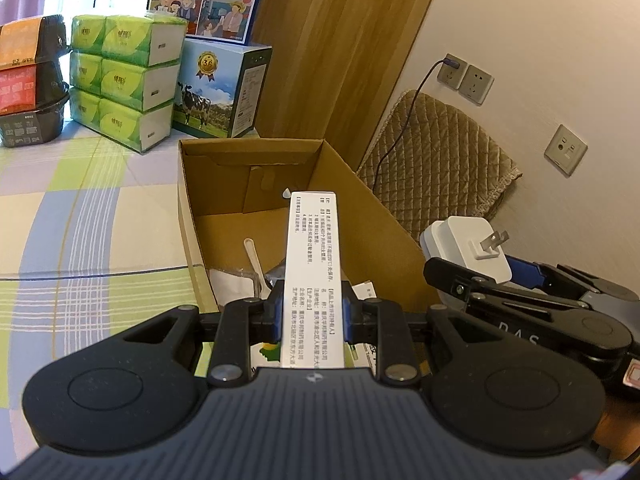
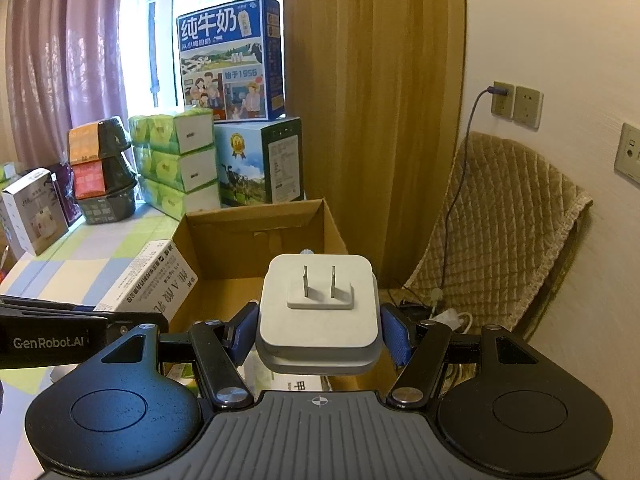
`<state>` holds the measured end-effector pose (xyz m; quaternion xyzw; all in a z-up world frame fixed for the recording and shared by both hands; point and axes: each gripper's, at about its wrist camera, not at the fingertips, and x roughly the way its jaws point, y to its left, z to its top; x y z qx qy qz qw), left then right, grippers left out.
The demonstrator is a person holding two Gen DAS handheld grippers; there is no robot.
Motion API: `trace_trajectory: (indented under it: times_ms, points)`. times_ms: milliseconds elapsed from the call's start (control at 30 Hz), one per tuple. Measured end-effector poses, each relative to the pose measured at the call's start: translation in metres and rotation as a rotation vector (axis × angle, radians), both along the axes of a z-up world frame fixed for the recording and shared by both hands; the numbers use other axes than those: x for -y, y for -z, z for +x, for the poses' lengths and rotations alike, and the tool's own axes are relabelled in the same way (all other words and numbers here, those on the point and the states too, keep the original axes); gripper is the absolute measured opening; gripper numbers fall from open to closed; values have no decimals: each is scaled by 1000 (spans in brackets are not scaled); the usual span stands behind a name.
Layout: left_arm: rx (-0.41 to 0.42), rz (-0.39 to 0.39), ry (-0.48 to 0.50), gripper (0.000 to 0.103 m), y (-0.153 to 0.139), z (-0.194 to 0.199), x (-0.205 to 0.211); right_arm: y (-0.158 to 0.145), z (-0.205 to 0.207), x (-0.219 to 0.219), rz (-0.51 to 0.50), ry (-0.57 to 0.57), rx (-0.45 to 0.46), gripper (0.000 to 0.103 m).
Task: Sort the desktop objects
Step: 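Carry the white box and plug adapter over the cardboard box with both tools, then open the left tool to drop the white box while the right tool drops the plug adapter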
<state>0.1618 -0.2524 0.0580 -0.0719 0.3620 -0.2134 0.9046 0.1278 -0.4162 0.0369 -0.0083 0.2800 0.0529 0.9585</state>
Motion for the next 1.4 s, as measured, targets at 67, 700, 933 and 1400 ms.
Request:
trace_trajectory:
  times_ms: [67,700,933,1400]
  points:
    - [-4,-4,-4,21,0,5,0,0,4,0,-1,-1,-1,62]
    - [-36,-32,-37,21,12,33,1,12,28,-1,2,10,-26,62]
    - [-43,-40,-44,21,14,39,0,13,31,-2,2,11,-26,62]
    - [-16,-36,-53,33,12,54,-1,13,38,1,8,19,-32,62]
